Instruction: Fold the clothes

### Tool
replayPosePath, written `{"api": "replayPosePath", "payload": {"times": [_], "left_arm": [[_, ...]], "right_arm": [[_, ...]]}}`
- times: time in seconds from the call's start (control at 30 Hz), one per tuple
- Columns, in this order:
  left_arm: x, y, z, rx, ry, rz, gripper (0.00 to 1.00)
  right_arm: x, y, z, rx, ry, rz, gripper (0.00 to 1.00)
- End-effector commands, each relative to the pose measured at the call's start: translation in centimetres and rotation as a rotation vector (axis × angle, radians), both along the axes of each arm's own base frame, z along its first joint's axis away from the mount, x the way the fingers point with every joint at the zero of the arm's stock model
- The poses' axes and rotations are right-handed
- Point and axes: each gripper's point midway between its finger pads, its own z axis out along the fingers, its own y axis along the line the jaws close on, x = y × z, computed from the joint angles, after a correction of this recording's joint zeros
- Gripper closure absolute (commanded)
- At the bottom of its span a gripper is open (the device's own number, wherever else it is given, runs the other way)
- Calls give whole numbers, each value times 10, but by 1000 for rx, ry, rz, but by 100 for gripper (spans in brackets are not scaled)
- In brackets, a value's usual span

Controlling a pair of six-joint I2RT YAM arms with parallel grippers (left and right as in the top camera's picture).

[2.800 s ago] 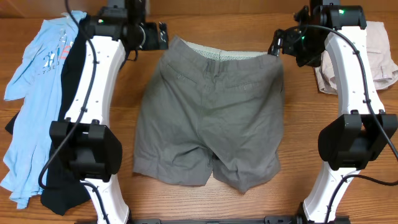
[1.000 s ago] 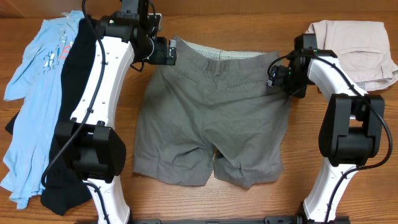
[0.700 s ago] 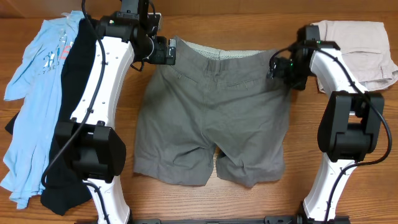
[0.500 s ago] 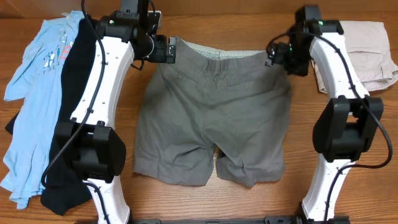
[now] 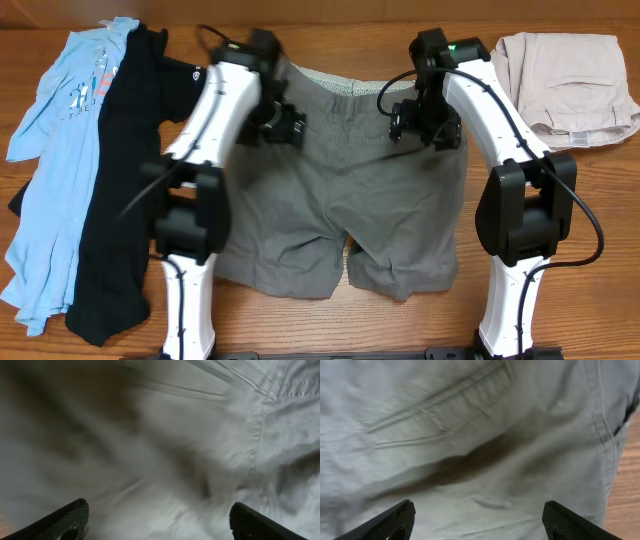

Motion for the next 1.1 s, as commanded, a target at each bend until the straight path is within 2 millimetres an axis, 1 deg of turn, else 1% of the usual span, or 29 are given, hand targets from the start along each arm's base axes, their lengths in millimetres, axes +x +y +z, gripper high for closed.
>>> {"api": "replayPosePath", "payload": {"times": [0.0,0.07,0.17,0.3,0.37,0.53,0.7,0.77,0.8,0.83,0.87,0.97,1.07], "left_arm": [[-6,-24,-19,67,3,-28,5],[-5,-28,-29,80,7,-12,5],[-1,-30,-33,78,0,27,5],[9,-34,-38,64,-33,50,5],[13,-36,-44,61,-38,60,5],[19,-33,-66,90,-36,118,3],[31,-33,-91,105,-64,132,0],[40,-31,-104,119,-91,150,0],[45,-31,-106,114,-106,153,0],[56,-31,-112,106,-142,162,0],[62,-29,-116,107,-162,169,0],[85,-24,-121,86,-232,208,0],[106,-16,-120,58,-297,241,0]], "right_arm": [[-10,-7,-15,-30,42,-45,14],[-15,-8,-22,-34,56,-47,14],[-18,-8,-36,-34,61,-47,13],[-17,-8,-55,-25,38,-47,13],[-17,-5,-66,-10,28,-47,13],[-10,-5,-90,3,-34,-49,13],[12,-9,-113,-24,-117,-48,13],[26,-9,-123,-31,-166,-47,13],[31,-9,-126,-33,-186,-45,13],[44,-8,-132,-33,-235,-45,12],[52,-8,-134,-36,-266,-35,12],[75,-7,-133,-40,-361,-28,12],[99,-7,-124,-32,-464,-18,12]]}}
